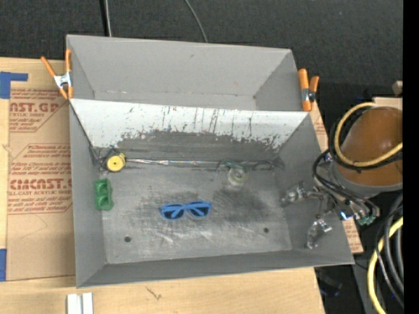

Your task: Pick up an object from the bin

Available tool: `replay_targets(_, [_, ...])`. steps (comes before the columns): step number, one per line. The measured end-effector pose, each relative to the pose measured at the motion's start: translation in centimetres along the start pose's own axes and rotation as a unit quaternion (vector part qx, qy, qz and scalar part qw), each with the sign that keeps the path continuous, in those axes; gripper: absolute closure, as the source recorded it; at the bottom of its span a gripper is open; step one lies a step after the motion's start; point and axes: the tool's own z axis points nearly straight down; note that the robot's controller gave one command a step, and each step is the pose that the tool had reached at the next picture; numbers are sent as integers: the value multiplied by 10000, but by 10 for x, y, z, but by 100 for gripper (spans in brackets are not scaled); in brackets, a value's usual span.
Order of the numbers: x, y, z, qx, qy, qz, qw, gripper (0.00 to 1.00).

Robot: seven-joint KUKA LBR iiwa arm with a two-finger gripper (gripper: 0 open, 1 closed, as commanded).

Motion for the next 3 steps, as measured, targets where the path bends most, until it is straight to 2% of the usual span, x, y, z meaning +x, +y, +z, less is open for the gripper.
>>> replay_targets(1, [-89, 12, 58, -22, -13, 15, 10000, 0])
replay_targets(2, [-61, 48, -73, 3, -24, -208, 9998, 0])
replay_targets(3, [-47, 98, 64, -4, -40, -1204, 9927, 0])
